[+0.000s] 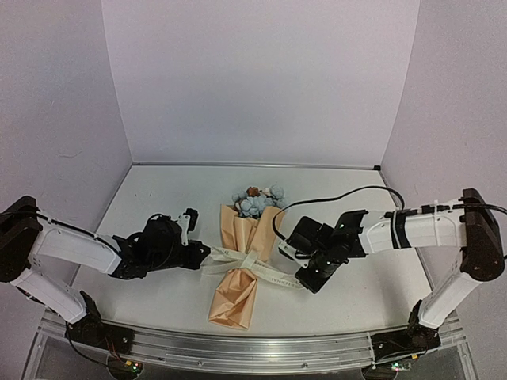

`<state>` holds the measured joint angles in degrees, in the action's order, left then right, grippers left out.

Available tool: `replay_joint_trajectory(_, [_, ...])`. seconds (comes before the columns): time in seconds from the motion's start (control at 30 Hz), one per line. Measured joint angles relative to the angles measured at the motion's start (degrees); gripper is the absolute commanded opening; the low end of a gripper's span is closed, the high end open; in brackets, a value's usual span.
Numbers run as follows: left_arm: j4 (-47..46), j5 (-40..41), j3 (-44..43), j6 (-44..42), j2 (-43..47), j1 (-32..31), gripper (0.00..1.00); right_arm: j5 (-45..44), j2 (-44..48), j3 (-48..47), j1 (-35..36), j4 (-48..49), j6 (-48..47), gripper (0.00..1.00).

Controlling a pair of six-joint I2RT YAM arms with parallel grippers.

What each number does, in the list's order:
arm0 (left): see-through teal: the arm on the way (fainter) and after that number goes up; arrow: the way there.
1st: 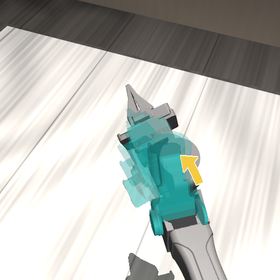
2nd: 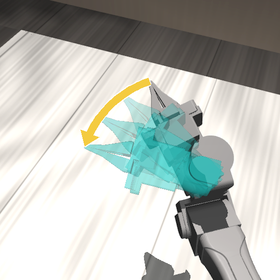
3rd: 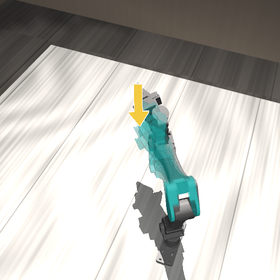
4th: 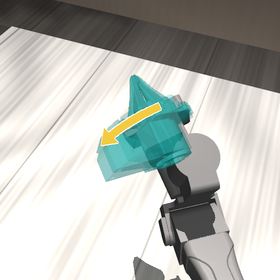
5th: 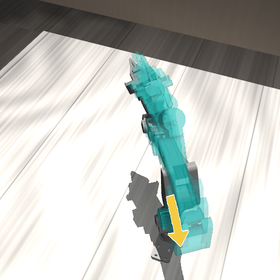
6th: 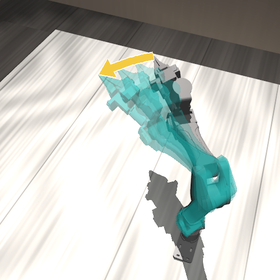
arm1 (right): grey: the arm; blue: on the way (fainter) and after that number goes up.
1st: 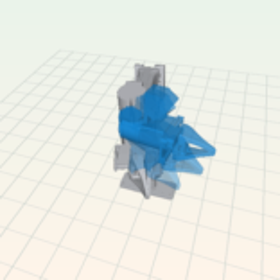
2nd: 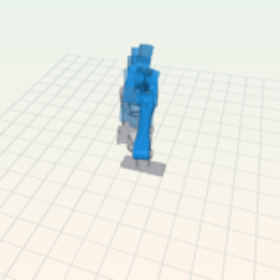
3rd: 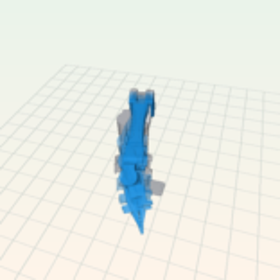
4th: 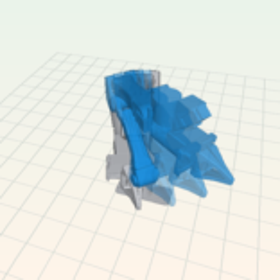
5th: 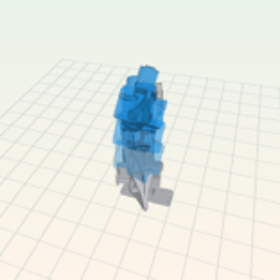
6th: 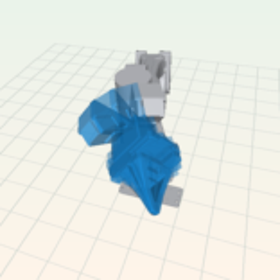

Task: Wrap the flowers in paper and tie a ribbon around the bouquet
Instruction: Tie the half-tied ribbon around the folded bouquet.

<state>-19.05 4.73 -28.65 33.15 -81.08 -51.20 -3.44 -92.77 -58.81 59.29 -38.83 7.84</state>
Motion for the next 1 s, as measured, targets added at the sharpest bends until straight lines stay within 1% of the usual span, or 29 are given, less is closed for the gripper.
replay_joint_trajectory(0.23, [0.0,0.0,0.3,-0.1,0.0,0.0,0.0,-1.7,-0.9,-0.4,0.1,-2.2,-1.7,0.0])
replay_joint_trajectory(0.57, [0.2,0.1,0.3,-1.1,0.0,0.7,0.0,-4.6,-2.9,-2.7,2.2,-6.1,-5.9,0.0])
replay_joint_trajectory(1.0, [4.8,0.4,-1.4,-4.7,0.5,4.0,0.0,-6.4,-2.9,-2.7,2.3,-7.6,-9.3,0.0])
